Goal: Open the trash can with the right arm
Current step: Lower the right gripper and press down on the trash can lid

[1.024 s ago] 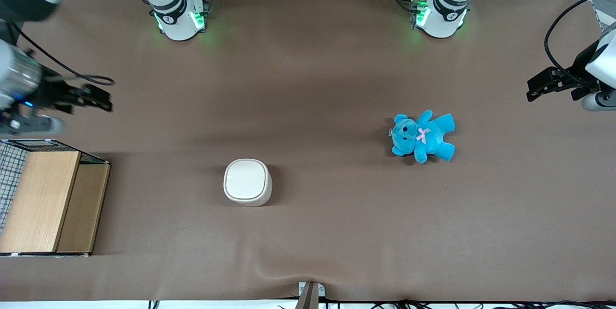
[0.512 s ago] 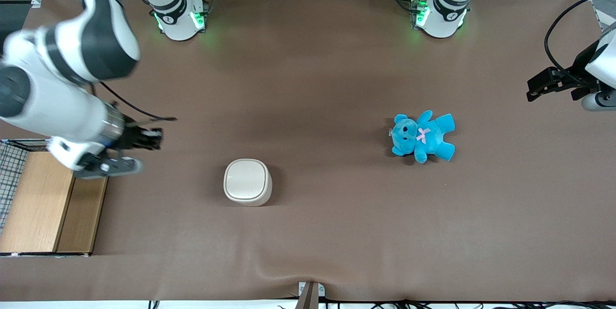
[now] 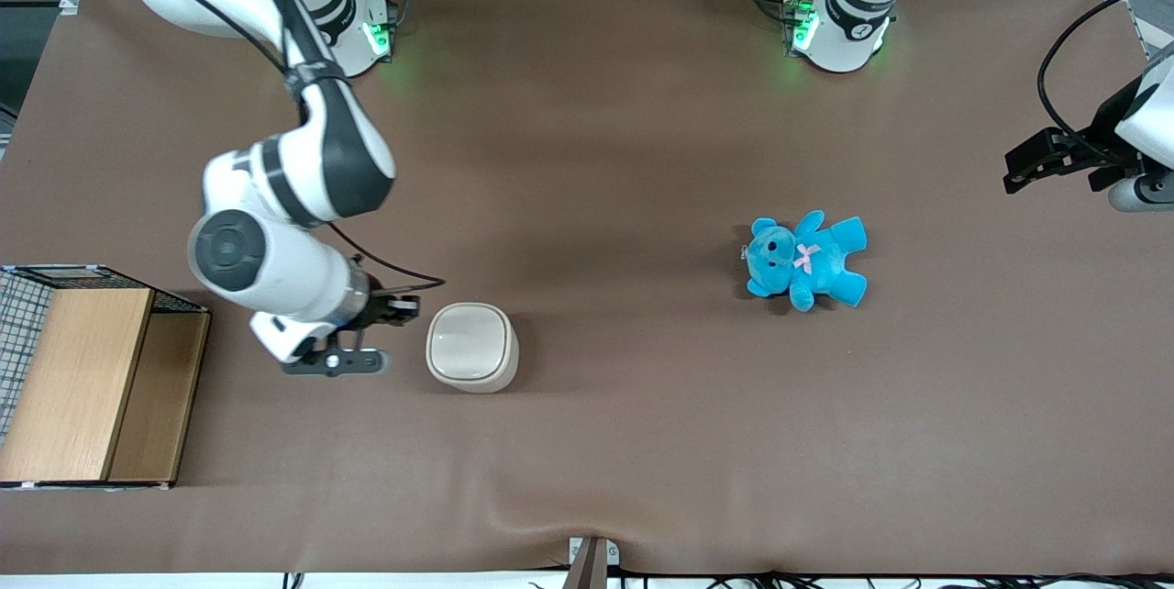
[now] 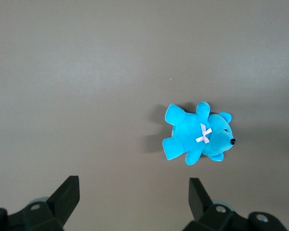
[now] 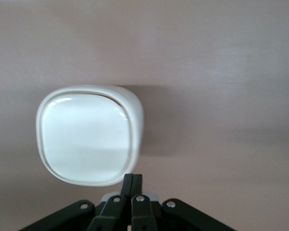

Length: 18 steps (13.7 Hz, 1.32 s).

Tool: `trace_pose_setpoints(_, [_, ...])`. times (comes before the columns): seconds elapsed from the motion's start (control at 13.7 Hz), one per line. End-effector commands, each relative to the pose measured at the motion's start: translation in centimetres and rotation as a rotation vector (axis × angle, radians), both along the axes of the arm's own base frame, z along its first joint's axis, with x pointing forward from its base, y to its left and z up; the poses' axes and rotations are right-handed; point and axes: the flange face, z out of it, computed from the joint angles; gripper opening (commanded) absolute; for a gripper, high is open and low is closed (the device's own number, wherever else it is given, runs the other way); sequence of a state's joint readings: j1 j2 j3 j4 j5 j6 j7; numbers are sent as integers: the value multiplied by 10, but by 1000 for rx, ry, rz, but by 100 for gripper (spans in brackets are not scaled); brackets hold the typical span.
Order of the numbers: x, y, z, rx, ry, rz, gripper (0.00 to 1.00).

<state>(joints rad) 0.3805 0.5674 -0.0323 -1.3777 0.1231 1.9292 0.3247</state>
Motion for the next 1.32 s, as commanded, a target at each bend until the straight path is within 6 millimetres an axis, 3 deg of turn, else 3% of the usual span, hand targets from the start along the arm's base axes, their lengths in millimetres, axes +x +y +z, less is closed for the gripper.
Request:
trace_pose_setpoints(0.0, [8, 20, -23, 7, -23, -44, 0])
trace_pose_setpoints(0.8, [8, 30, -88, -6, 18, -44, 0])
trace_pose_setpoints(1.1, [8, 28, -71, -2, 9, -50, 0])
trace_pose_setpoints(1.24, [8, 26, -35, 14, -24, -65, 0])
